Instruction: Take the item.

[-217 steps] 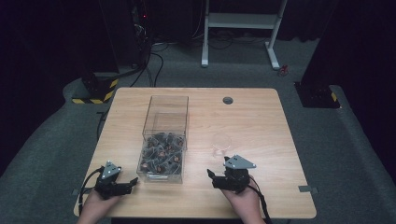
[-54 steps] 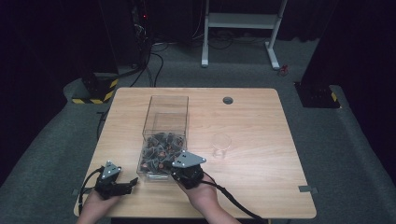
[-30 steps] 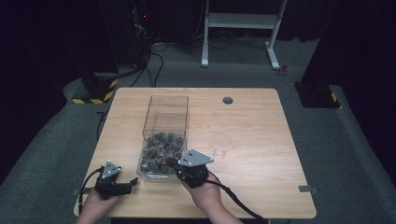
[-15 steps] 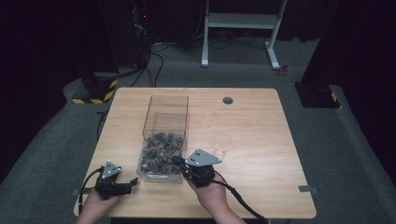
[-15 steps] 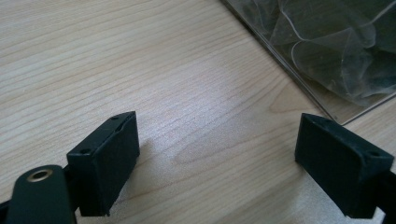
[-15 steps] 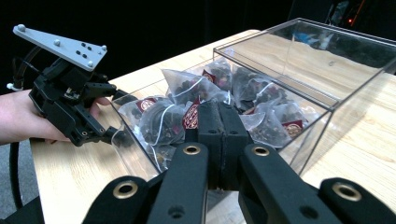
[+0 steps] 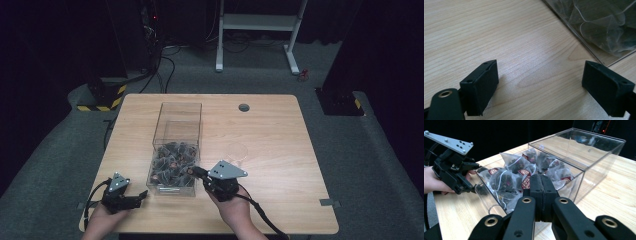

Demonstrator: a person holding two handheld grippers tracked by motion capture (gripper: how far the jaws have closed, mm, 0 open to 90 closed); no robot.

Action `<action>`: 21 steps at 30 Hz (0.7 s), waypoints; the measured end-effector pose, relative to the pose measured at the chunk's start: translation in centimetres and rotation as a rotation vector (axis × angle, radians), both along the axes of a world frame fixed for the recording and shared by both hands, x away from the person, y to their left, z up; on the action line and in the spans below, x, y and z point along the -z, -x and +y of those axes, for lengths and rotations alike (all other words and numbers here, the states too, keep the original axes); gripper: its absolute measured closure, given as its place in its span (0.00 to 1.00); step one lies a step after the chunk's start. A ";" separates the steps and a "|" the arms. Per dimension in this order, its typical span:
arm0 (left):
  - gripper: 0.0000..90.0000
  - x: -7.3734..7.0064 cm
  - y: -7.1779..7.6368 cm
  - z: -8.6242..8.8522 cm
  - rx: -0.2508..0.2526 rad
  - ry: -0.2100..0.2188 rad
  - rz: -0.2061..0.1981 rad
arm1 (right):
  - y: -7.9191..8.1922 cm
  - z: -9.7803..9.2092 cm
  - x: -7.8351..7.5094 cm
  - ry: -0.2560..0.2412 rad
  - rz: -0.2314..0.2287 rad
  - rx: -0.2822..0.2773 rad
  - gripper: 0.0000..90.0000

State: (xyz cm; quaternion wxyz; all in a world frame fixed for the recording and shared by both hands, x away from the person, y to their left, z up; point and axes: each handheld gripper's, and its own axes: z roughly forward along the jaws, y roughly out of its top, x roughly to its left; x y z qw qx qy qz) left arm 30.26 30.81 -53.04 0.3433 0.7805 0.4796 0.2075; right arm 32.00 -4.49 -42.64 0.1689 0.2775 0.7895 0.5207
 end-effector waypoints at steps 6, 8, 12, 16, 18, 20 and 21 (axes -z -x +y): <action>0.16 0.0 0.0 0.0 0.000 0.000 0.000 | 0.0 -0.9 0.3 -0.001 0.004 0.020 1.00; 0.16 0.0 0.0 0.0 0.000 0.000 0.000 | 0.0 -1.1 0.4 -0.003 0.005 0.023 1.00; 0.16 0.0 0.0 0.0 0.000 0.000 0.000 | 0.0 -1.6 0.5 -0.003 0.004 0.032 1.00; 0.16 0.0 0.0 0.0 0.000 0.000 0.000 | 0.0 -2.0 0.6 -0.001 0.002 0.040 1.00; 0.16 0.0 0.0 0.0 0.000 0.000 0.000 | 0.0 -2.1 0.6 -0.001 0.005 0.043 1.00; 0.16 0.0 0.0 0.0 0.000 0.000 0.000 | 0.0 -2.3 0.6 0.000 0.004 0.049 1.00; 0.16 0.0 0.0 0.0 0.000 0.000 0.000 | -0.1 -2.4 0.6 0.003 0.002 0.051 1.00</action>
